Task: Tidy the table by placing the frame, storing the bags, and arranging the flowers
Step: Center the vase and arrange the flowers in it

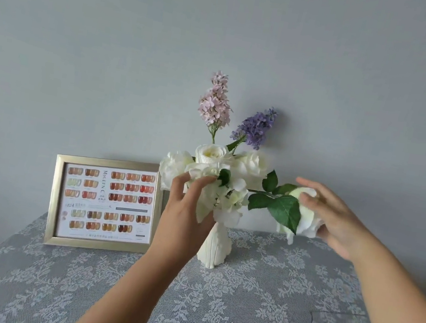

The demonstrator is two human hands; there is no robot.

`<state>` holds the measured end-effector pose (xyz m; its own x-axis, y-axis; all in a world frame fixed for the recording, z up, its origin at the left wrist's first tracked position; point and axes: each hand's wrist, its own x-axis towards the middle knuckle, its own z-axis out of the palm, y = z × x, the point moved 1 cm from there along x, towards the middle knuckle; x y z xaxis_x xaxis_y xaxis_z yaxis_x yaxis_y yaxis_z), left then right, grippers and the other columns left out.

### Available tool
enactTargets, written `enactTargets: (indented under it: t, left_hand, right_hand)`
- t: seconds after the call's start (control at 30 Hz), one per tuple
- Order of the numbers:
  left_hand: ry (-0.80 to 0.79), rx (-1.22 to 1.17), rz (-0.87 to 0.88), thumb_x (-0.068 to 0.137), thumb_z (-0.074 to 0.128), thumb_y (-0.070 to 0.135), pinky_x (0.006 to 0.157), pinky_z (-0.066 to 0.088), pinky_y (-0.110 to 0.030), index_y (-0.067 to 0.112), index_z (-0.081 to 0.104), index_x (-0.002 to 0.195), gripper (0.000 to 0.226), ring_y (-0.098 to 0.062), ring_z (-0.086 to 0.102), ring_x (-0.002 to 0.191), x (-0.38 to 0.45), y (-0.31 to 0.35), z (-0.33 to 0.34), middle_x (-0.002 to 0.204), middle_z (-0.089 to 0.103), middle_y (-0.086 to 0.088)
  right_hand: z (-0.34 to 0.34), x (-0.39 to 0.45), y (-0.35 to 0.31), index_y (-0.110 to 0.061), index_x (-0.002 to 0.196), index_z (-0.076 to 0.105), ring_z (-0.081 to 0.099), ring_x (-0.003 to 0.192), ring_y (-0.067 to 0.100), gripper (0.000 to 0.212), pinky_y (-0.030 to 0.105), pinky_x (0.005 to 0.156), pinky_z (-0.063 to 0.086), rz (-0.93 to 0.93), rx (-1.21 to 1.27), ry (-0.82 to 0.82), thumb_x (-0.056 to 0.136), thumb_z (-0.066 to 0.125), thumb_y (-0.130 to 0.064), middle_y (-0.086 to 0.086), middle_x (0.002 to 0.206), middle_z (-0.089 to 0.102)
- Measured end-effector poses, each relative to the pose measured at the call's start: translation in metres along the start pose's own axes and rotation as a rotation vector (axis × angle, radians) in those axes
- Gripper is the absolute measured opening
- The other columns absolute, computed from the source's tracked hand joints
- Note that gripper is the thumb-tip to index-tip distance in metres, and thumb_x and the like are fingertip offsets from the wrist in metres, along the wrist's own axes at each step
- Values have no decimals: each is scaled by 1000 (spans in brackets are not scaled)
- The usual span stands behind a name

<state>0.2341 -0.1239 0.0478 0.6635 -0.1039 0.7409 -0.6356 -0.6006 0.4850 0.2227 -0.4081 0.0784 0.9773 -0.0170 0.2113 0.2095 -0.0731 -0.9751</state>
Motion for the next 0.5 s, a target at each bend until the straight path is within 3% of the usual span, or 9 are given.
enactTargets:
  t: [0.1, 0.17, 0.23, 0.3, 0.4, 0.5]
  left_hand:
    - [9, -39, -30, 77, 74, 21, 78, 36, -18, 41, 47, 128, 61, 17, 39, 80, 2, 0, -2, 139, 37, 1]
    - [14, -63, -42, 77, 74, 19, 77, 42, -21, 41, 48, 126, 59, -4, 49, 84, 3, 0, -4, 133, 42, 1]
    - [9, -71, -62, 77, 74, 17, 76, 50, -29, 41, 49, 124, 59, -16, 52, 73, 3, -2, -4, 128, 46, 2]
    - [13, -83, -71, 76, 73, 14, 77, 49, -31, 41, 50, 124, 59, -17, 53, 74, 5, -5, -5, 124, 48, 6]
    - [11, -91, -74, 76, 72, 13, 79, 41, -26, 41, 51, 123, 59, -12, 53, 92, 5, -6, -3, 119, 48, 14]
    - [-3, -100, -107, 77, 71, 17, 71, 40, -24, 46, 50, 120, 56, -9, 54, 82, 8, -8, -5, 117, 50, 17]
  right_hand:
    - [21, -16, 3, -35, 117, 62, 65, 103, 29, 66, 42, 82, 55, -177, 9, -16, 56, 85, -27, 11, 123, 60]
    - [39, -25, 4, -37, 115, 61, 64, 100, 26, 67, 40, 84, 54, -304, -164, 44, 54, 89, -32, 6, 116, 62]
    - [54, -29, 2, -41, 113, 58, 60, 100, 16, 61, 33, 85, 51, -438, -394, 142, 59, 87, -35, -4, 113, 60]
    - [67, -25, -9, -42, 112, 56, 57, 98, 4, 58, 21, 82, 46, -583, -537, 206, 63, 85, -33, -15, 112, 58]
    - [83, -12, -31, -39, 115, 54, 55, 97, -10, 55, 6, 77, 40, -658, -523, 235, 68, 82, -32, -24, 112, 59]
    - [94, 11, -50, -37, 116, 54, 57, 88, -7, 47, 2, 68, 39, -612, -547, 247, 74, 76, -38, -18, 104, 62]
